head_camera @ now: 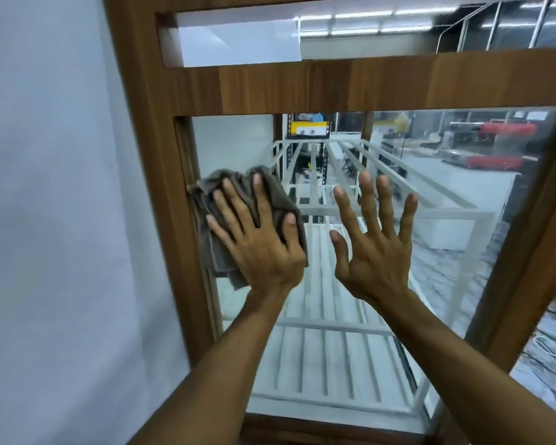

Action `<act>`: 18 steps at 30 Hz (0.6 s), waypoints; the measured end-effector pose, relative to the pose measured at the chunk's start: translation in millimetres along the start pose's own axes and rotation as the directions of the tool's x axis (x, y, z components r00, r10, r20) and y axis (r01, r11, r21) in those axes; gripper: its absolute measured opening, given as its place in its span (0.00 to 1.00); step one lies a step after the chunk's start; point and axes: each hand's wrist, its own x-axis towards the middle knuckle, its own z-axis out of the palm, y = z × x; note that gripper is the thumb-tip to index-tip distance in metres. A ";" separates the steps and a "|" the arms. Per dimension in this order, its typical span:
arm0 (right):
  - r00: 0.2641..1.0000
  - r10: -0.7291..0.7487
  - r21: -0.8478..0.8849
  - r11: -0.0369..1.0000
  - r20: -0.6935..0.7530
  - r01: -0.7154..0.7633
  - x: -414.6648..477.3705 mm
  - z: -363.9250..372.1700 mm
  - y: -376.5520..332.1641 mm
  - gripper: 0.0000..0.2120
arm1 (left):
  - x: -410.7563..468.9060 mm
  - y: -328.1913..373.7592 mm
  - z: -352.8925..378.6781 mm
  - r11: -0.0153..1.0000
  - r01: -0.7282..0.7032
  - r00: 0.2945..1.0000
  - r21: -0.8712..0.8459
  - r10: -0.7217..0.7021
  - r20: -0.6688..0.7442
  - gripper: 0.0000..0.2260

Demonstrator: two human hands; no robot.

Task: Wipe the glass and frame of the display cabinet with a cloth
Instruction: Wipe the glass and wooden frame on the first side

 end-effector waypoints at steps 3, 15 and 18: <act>1.000 0.002 -0.011 1.000 -0.011 -0.002 1.0 -4.5 13.6 0.28 | -9.4 10.4 3.9 0.926 -0.373 0.920 -0.052 0.377 0.111 0.30; 0.999 0.040 -0.070 0.997 0.014 -0.039 -5.4 -22.7 64.3 0.30 | -15.5 52.1 15.7 0.969 -0.246 0.967 -0.021 0.247 0.065 0.29; 0.999 0.038 -0.075 0.996 0.012 -0.037 -7.1 -27.3 75.4 0.29 | -22.0 99.7 13.4 0.999 -0.008 0.998 -0.044 0.011 0.059 0.30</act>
